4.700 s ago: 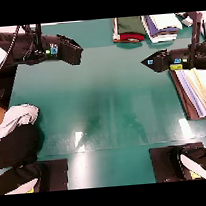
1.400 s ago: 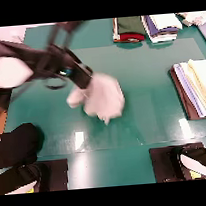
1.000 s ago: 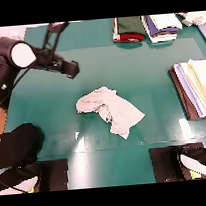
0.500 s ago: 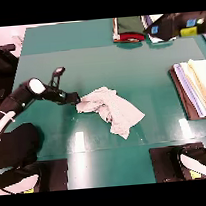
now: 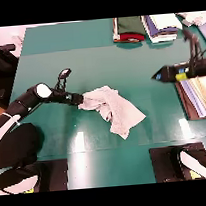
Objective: Fold the shirts.
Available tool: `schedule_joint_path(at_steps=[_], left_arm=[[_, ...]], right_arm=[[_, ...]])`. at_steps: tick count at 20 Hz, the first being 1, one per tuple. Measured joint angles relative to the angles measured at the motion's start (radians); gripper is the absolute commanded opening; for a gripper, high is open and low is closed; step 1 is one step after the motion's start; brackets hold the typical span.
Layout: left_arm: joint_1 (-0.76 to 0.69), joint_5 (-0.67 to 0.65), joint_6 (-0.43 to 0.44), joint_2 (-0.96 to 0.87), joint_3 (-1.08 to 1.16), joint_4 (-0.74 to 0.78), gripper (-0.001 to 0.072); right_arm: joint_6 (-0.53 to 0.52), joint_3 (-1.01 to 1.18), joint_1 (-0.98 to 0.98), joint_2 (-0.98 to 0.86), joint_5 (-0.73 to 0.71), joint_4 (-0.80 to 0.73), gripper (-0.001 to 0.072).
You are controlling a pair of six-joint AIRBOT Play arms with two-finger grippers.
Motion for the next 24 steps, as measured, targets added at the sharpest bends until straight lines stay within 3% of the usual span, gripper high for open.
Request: schedule_joint_path(at_steps=[5, 10, 13, 18, 24], left_arm=[[-0.001, -0.043, 0.015, 0.000, 0.084, 0.014, 0.0022], [-0.001, -0.076, 0.023, 0.000, 0.105, 0.040, 0.0022], [-0.001, -0.084, 0.024, 0.000, 0.109, 0.050, 0.0022], [-0.002, -0.099, 0.025, 0.050, 0.167, 0.098, 0.0022], [-0.002, -0.112, 0.024, 0.298, 0.453, 0.256, 0.0021]], right_arm=[[0.010, -0.237, -0.015, -0.100, 0.006, 0.005, 0.0450], [0.011, -0.320, 0.087, -0.248, -0.074, 0.010, 0.0433], [0.013, -0.330, 0.146, -0.293, -0.102, 0.023, 0.0009], [-0.006, -0.235, 0.195, -0.226, -0.155, -0.007, 0.0011], [-0.013, 0.215, 0.119, 0.018, -0.084, -0.021, 0.0011]])
